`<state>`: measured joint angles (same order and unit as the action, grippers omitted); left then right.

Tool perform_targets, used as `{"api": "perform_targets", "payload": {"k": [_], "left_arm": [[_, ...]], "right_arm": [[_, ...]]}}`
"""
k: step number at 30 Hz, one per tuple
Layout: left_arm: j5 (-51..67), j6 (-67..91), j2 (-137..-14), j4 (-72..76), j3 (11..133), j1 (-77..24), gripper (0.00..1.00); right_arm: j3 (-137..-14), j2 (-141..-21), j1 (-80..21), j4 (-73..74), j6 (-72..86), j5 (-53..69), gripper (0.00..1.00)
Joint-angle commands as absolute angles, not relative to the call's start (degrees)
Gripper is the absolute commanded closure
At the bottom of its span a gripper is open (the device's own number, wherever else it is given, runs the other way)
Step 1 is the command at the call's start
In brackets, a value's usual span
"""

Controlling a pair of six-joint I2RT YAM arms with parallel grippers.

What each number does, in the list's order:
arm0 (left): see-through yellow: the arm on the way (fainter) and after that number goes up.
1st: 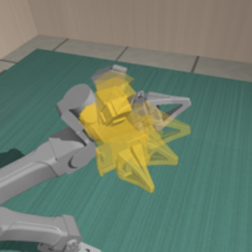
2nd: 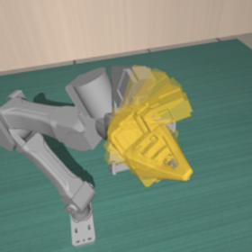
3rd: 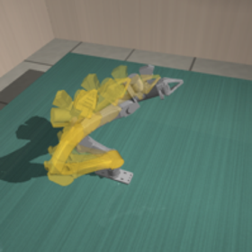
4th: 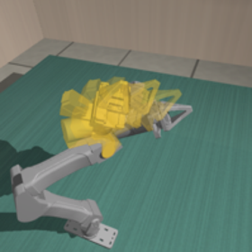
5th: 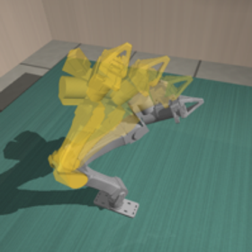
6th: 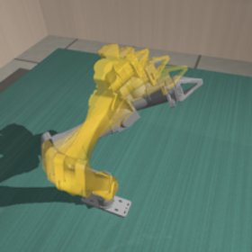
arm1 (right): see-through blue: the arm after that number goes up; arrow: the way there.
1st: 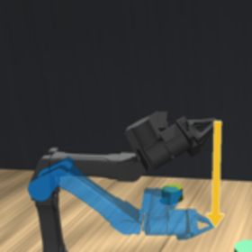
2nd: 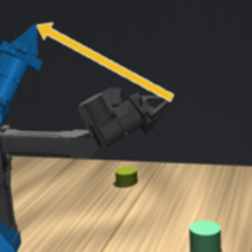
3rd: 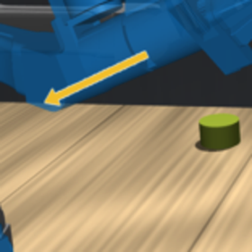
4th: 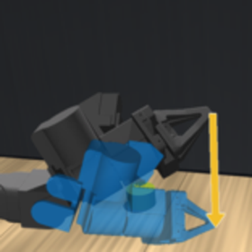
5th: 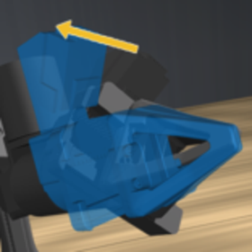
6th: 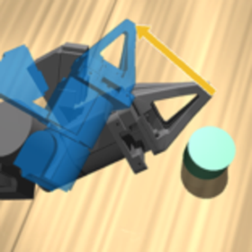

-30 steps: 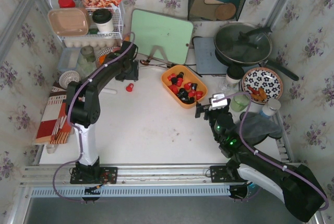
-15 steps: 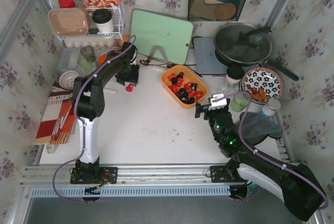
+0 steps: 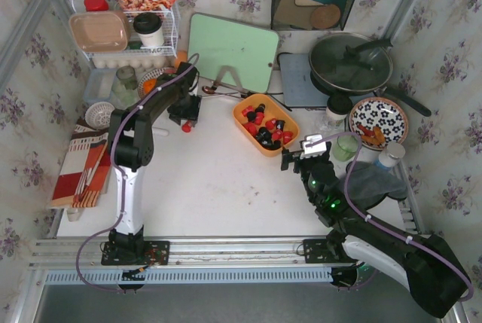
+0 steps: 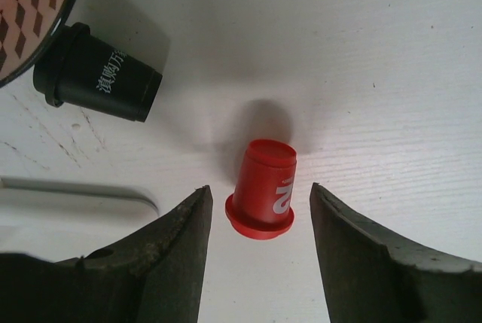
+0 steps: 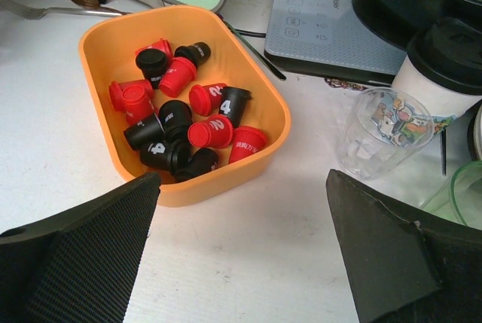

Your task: Mix the coffee capsules in the storage basket

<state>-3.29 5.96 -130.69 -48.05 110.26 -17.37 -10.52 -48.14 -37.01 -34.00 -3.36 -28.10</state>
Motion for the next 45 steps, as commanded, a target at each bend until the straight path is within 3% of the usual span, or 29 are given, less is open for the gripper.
{"api": "perform_targets", "payload": {"k": [1,6,16,22,36,45], "left_arm": [[-4.1,4.1,-131.8,-48.6,111.6,-17.3,0.43],[-3.8,3.5,-133.2,-48.8,113.0,-17.3,0.44],[-2.5,3.9,-134.5,-48.9,114.7,-17.3,0.57],[-1.7,3.8,-134.3,-49.6,115.0,-17.3,0.74],[6.4,8.5,-127.7,-46.4,113.1,-17.9,0.78],[10.2,9.4,-117.8,-28.9,103.7,-23.1,0.77]], "right_arm": [[-11.2,-48.4,-37.0,-35.1,-3.5,-27.5,0.0],[-11.2,-48.6,-37.0,-35.0,-3.5,-27.4,0.0],[-11.4,-48.8,-37.0,-34.9,-3.3,-27.0,0.0],[-11.4,-48.7,-37.0,-34.8,-3.3,-26.9,0.0],[-11.6,-49.2,-37.0,-34.8,-3.3,-27.0,0.0],[-11.5,-49.2,-37.0,-34.8,-3.3,-27.1,0.0]]}}
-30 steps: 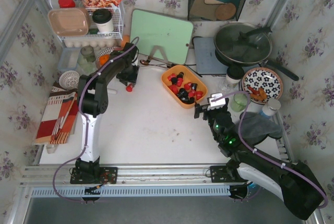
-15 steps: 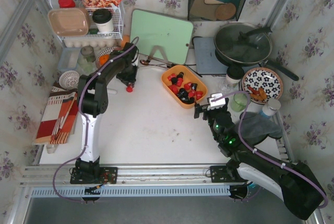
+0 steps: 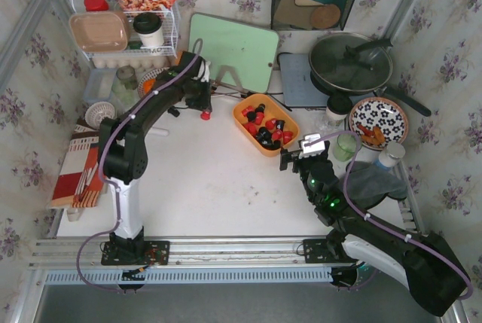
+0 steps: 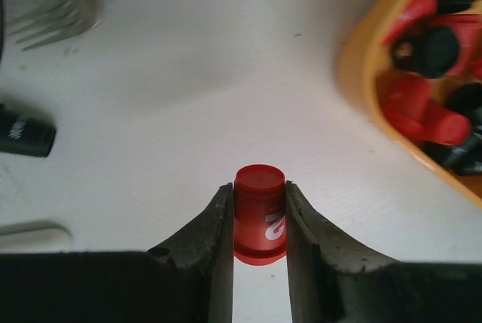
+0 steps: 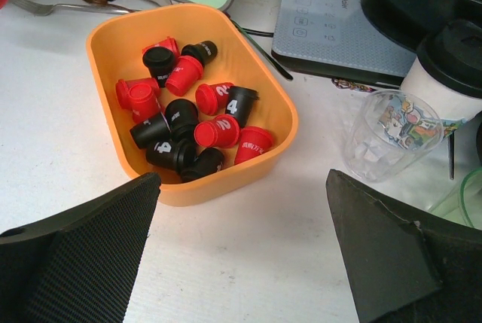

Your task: Mix the coffee capsules in the storage basket

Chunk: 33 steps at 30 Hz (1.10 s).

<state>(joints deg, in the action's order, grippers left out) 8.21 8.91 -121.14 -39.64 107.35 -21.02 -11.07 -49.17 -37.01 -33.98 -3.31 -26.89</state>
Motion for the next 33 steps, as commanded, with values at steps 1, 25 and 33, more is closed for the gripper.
{"api": "perform_targets", "payload": {"k": [1,25,33], "left_arm": [[9.9,9.3,-116.8,-26.4,102.2,-23.7,0.77],[16.3,17.5,-131.1,17.2,103.7,-35.2,0.74],[14.5,17.5,-132.8,16.2,105.3,-35.5,0.34]], "right_arm": [[-11.6,-49.1,-37.0,-34.7,-3.3,-27.1,0.0],[-11.5,-47.6,-36.9,-34.1,-3.2,-27.2,0.0],[-11.5,-47.4,-37.0,-34.1,-3.2,-27.2,0.0]]}}
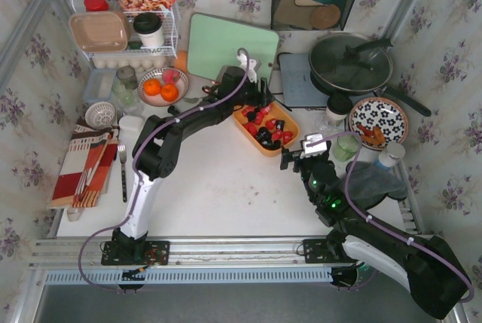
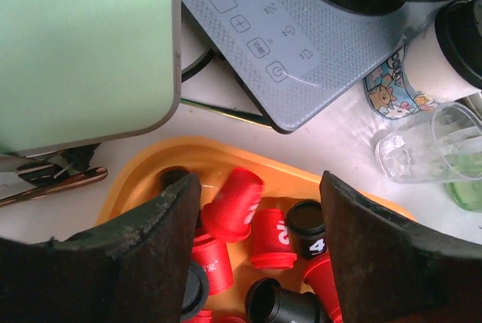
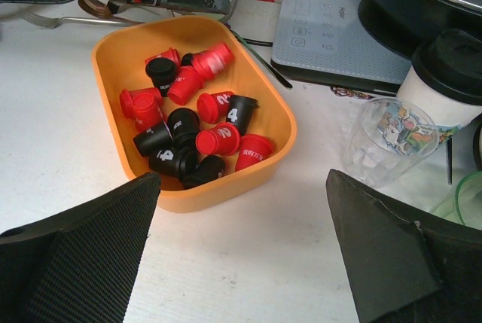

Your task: Mix the coffee capsules in the storage basket

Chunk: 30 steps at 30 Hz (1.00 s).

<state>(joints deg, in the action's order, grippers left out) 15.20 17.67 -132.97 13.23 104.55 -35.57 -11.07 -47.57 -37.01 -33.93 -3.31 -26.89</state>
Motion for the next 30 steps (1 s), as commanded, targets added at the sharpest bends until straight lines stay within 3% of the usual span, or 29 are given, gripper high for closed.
{"api": "perform_targets", "payload": {"k": [1,12,18,22,30], "left_arm": [[14.5,17.2,-132.5,15.6,105.3,-35.5,0.34],[9.5,9.0,-124.3,7.3,101.9,-35.3,0.35],[-1.4,7.2,-117.7,1.8,96.9,-33.5,0.2],[-5.5,10.7,-113.0,0.0,91.4,-30.2,0.0],[-3.1,18.9,-109.7,-8.4,86.2,-21.2,0.01]], "right_arm": [[-11.5,-47.3,-37.0,-34.1,-3.2,-27.2,0.0],[-11.5,-46.8,-37.0,-33.7,-3.2,-27.2,0.0],[-11.5,-46.8,-37.0,-33.6,-3.1,-27.1,0.0],[-11.5,-46.8,-37.0,-33.6,-3.1,-27.1,0.0],[-11.4,-46.9,-37.0,-33.6,-3.0,-26.9,0.0]]}}
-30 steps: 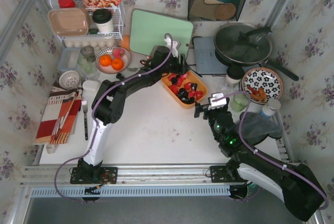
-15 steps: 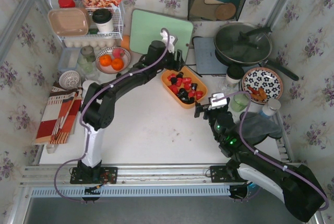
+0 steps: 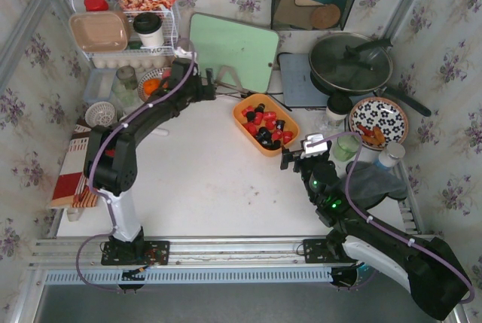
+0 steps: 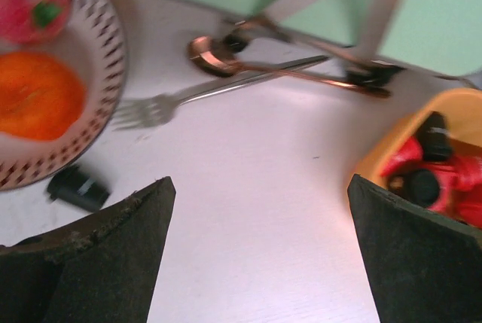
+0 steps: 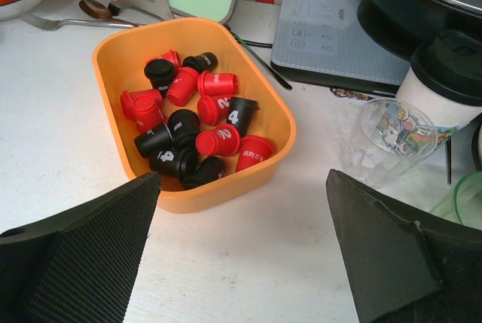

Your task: Mix the coffee capsules in the storage basket

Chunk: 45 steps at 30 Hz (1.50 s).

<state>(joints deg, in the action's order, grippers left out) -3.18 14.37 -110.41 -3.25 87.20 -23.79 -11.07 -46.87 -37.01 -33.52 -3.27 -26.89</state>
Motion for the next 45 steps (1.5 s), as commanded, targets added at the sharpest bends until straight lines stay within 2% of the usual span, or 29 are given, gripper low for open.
{"api": "perform_targets", "payload": {"k": [1,15,19,23,25,45], "left_arm": [[-3.6,19.2,-109.7,-9.6,86.0,-20.4,0.01],[-20.4,24.2,-114.6,-22.9,88.0,-17.3,0.0],[-23.7,27.2,-116.7,-26.7,89.3,-16.4,0.09],[-23.8,29.6,-117.7,-27.4,89.3,-15.5,0.23],[-23.5,30.6,-118.3,-27.4,89.2,-15.0,0.28],[-19.3,33.4,-120.0,-19.5,90.2,-13.6,0.34]], "right_arm": [[-11.5,-47.0,-37.0,-33.6,-3.0,-26.8,0.0],[-11.6,-48.6,-37.0,-34.3,-3.1,-27.1,0.0],[-11.5,-48.8,-37.0,-34.2,-3.1,-26.9,0.0],[-11.5,-48.8,-37.0,-34.2,-3.1,-26.9,0.0],[-11.6,-48.8,-37.0,-34.2,-3.1,-26.9,0.0],[-11.8,-49.2,-37.0,-34.3,-3.1,-26.4,0.0]]}}
